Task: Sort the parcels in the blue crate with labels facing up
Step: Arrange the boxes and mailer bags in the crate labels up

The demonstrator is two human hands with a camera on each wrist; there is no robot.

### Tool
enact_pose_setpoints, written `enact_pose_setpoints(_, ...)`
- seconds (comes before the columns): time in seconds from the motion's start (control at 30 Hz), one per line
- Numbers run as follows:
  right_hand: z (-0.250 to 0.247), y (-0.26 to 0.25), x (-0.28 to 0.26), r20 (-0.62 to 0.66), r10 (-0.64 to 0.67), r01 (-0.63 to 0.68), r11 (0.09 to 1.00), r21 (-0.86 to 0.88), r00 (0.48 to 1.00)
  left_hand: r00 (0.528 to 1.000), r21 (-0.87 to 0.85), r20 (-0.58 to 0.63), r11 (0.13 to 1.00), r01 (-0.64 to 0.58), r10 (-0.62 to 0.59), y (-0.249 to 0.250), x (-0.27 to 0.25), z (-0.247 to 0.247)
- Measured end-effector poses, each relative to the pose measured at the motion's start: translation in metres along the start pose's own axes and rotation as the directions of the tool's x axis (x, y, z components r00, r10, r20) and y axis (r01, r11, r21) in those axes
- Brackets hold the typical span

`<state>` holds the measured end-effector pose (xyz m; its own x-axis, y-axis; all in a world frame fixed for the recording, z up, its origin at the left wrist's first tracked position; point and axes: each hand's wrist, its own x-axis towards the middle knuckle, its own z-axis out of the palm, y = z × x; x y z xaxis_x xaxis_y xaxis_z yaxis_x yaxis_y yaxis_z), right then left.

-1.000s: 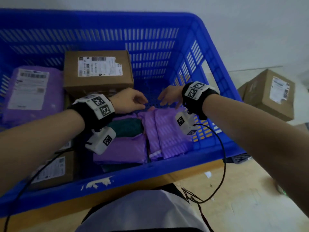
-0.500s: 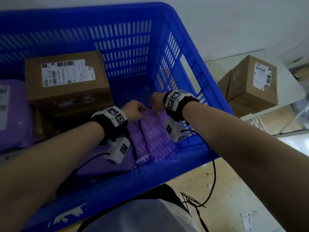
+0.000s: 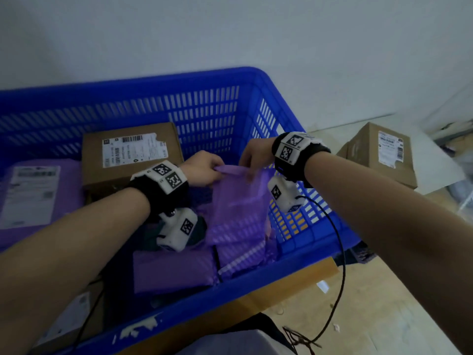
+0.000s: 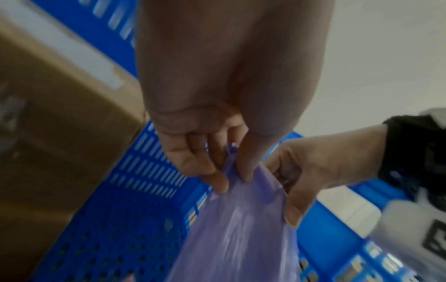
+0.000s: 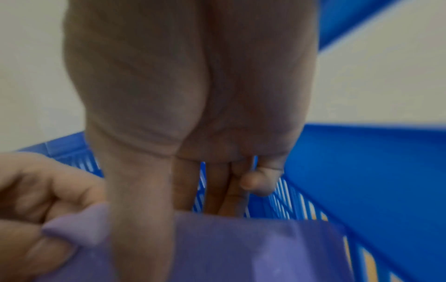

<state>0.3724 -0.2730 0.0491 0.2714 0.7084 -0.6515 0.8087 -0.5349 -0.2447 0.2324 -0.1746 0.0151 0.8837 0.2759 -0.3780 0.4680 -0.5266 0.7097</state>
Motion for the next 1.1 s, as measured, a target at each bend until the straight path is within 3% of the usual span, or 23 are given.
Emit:
enact_pose_setpoints(0.13, -0.023, -0.009, -0.021, -0.197, -0.031, 0.028, 0.999, -0.019, 0.98, 0.996, -0.104, -0.08, 0.993, -0.054, 0.046, 0.015, -0.006, -0.039)
enact_pose_setpoints(0.27, -0.041, -0.012, -0.044, -0.419, -0.065, 0.054, 0.998, -0.037, 0.906, 0.99, -0.341, -0.132, 0.936, -0.084, 0.041, 0.032, -0.015, -0.069)
enact_pose_setpoints(0.33, -0.047, -0.012, -0.053, -0.516, -0.063, 0.051, 0.998, -0.038, 0.854, 0.977, -0.463, -0.212, 0.882, -0.091, -0.01, 0.036, -0.017, -0.078)
enact_pose_setpoints(0.4, -0.048, -0.012, -0.059, -0.593, -0.064, 0.045, 0.998, -0.047, 0.803, 0.946, -0.612, -0.283, 0.789, -0.054, -0.155, 0.038, -0.018, -0.081)
enact_pose_setpoints(0.47, -0.043, -0.013, -0.062, -0.656, -0.074, 0.044, 0.997, -0.063, 0.751, 0.93, -0.738, -0.222, 0.674, 0.037, -0.294, 0.038, -0.02, -0.081)
enact_pose_setpoints(0.6, -0.022, -0.016, -0.062, -0.708, -0.119, 0.098, 0.993, -0.07, 0.697, 0.939, -0.728, 0.066, 0.627, 0.277, -0.339, 0.032, -0.024, -0.073)
enact_pose_setpoints(0.83, 0.004, -0.017, -0.061, -0.732, -0.226, 0.199, 0.972, -0.125, 0.643, 0.944, -0.865, 0.145, 0.425, 0.267, -0.297, 0.02, -0.021, -0.058)
enact_pose_setpoints(0.9, 0.007, -0.016, -0.063, -0.712, -0.211, 0.18, 0.976, -0.121, 0.67, 0.943, -0.864, 0.132, 0.431, 0.26, -0.305, 0.021, -0.02, -0.055)
enact_pose_setpoints(1.0, 0.01, -0.012, -0.066, -0.65, -0.178, 0.165, 0.983, -0.082, 0.739, 0.939, -0.797, 0.116, 0.535, 0.282, -0.323, 0.021, -0.02, -0.053)
enact_pose_setpoints(1.1, 0.007, -0.003, -0.065, -0.711, -0.07, 0.166, 0.984, 0.067, 0.7, 0.95, -0.736, 0.099, 0.62, 0.271, -0.298, 0.019, -0.024, -0.055)
